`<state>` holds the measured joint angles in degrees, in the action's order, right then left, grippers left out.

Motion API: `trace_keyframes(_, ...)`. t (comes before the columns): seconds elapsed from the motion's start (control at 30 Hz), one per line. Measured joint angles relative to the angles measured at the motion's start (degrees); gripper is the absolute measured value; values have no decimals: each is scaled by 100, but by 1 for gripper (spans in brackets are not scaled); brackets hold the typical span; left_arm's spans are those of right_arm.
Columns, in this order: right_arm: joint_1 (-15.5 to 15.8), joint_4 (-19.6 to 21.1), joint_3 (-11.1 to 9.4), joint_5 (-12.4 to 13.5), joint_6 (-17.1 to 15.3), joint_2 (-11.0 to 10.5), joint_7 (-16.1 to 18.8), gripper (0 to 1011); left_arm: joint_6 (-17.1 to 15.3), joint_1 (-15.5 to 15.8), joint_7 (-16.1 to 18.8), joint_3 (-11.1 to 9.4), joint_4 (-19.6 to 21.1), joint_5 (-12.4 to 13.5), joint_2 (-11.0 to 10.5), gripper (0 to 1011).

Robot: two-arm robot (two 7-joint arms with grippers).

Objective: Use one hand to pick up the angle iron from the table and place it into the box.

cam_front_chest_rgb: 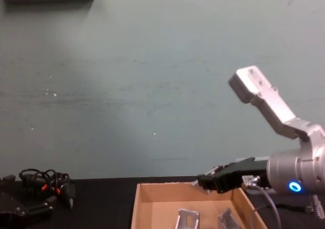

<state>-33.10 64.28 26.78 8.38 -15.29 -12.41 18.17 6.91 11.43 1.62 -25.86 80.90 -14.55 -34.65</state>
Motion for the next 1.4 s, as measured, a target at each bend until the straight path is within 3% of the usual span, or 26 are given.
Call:
trace_keyframes(0.4, -296, -712, 34, -264, 76, 247, 98, 456, 0, 0, 0, 0, 0, 0, 0, 1000)
trace_keyframes(1.17, -282, -936, -98, -562, 99, 377, 253, 458, 0, 0, 0, 0, 0, 0, 0, 1000)
trace_keyframes(1.27, -279, -938, -104, -594, 97, 381, 256, 494, 0, 0, 0, 0, 0, 0, 0, 1000)
trace_keyframes(1.4, -258, -921, -118, -650, 90, 379, 264, 650, 0, 0, 0, 0, 0, 0, 0, 1000)
